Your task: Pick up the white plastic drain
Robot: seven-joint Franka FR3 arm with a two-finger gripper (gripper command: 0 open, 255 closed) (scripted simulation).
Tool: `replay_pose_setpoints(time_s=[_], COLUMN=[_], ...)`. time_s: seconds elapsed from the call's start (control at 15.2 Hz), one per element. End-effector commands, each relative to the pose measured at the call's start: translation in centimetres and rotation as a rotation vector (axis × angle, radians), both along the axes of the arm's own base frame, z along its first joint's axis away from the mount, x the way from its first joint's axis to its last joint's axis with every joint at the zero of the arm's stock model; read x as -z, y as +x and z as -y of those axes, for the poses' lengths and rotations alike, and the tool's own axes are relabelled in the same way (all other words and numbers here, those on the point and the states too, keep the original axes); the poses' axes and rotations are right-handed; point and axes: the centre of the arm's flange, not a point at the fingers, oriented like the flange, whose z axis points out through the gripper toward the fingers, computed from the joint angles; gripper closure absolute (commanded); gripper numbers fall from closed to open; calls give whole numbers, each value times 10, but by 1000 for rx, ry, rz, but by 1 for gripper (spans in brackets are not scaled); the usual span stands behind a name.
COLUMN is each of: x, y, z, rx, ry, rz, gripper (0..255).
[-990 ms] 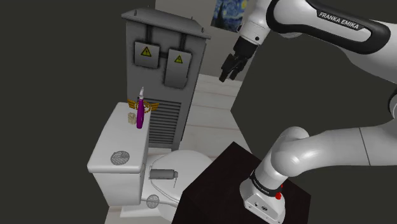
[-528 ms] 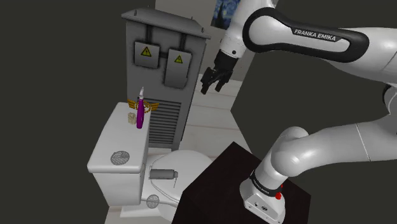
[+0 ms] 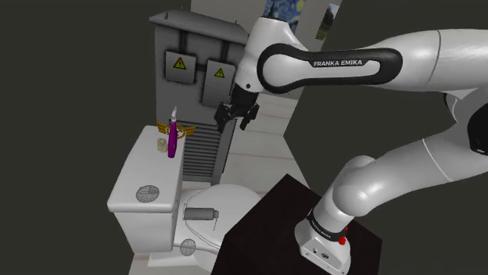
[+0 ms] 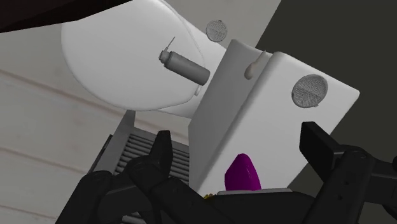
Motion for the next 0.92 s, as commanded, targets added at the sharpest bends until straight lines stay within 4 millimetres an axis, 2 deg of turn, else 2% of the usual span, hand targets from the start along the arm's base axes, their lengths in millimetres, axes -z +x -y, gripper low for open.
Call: replay_pose_setpoints(time_s=[0.0, 0.86], x=[18, 139], y=[10, 97], z=[-18, -115], rx=[35, 247], ry=[-2, -25], rz=[-7, -59], gripper=[0, 0])
